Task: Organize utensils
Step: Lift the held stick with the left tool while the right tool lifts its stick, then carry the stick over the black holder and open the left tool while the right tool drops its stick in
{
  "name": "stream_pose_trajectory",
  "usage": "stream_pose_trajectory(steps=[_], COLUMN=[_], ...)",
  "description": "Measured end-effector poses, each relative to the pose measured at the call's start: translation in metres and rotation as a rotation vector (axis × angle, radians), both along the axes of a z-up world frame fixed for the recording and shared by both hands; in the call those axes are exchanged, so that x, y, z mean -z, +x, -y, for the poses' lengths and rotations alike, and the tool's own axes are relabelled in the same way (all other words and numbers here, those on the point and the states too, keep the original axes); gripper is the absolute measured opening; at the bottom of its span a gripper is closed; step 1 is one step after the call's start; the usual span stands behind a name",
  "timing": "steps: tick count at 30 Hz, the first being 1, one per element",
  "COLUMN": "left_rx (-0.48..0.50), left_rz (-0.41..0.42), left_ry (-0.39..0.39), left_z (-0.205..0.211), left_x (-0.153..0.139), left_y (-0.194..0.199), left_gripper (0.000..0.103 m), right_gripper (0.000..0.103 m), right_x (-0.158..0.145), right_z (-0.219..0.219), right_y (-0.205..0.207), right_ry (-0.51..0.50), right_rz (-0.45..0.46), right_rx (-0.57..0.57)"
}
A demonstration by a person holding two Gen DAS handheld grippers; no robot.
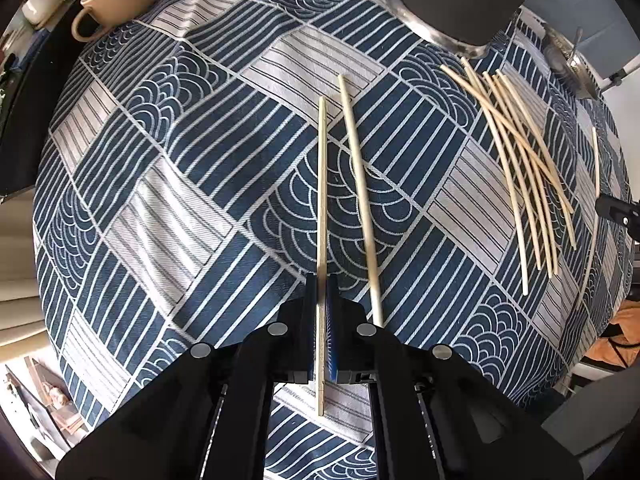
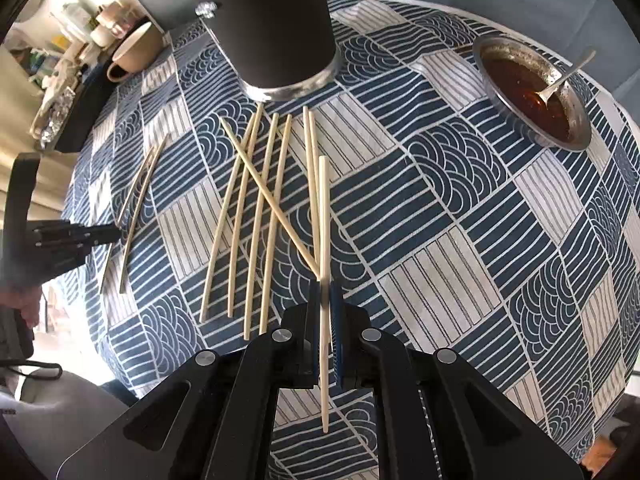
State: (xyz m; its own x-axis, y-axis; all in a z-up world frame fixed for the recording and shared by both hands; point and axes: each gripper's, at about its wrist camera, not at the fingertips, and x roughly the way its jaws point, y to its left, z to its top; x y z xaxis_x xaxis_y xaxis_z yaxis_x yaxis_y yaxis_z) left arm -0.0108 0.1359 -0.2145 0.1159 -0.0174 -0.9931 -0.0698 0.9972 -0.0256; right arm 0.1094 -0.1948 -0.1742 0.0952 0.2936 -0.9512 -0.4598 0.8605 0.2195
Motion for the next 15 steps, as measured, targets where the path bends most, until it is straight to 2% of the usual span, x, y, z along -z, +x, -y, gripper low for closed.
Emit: stream_pose_trajectory(steps=[3, 6, 8, 15], left_rx=[-0.008, -0.014, -0.001, 0.034], left_rz=[0.022, 0.043, 0.055, 0.158], left_ry=[0.016, 0.047, 0.057, 0.074], left_z=[-0.005, -0.005, -0.005, 0.003], left_x=[-0.009, -0.020, -0.028, -0.078], left_y=[-0.007, -0.009, -0.008, 0.011], left_gripper=[0.005, 0.005, 0.005, 0.005], right_gripper=[0.005, 0.005, 0.005, 0.005], right_x=[-0.007, -0.019, -0.029, -0.069], right_z=[0.001, 0.000, 0.001, 0.005], right_y=[0.002, 0.001, 0.002, 0.007], right_ry=[0.021, 0.006, 0.036, 0.103], right_rz=[0.008, 0.066, 0.082, 0.179], right_rx=[0.003, -0.017, -0.018, -0.021])
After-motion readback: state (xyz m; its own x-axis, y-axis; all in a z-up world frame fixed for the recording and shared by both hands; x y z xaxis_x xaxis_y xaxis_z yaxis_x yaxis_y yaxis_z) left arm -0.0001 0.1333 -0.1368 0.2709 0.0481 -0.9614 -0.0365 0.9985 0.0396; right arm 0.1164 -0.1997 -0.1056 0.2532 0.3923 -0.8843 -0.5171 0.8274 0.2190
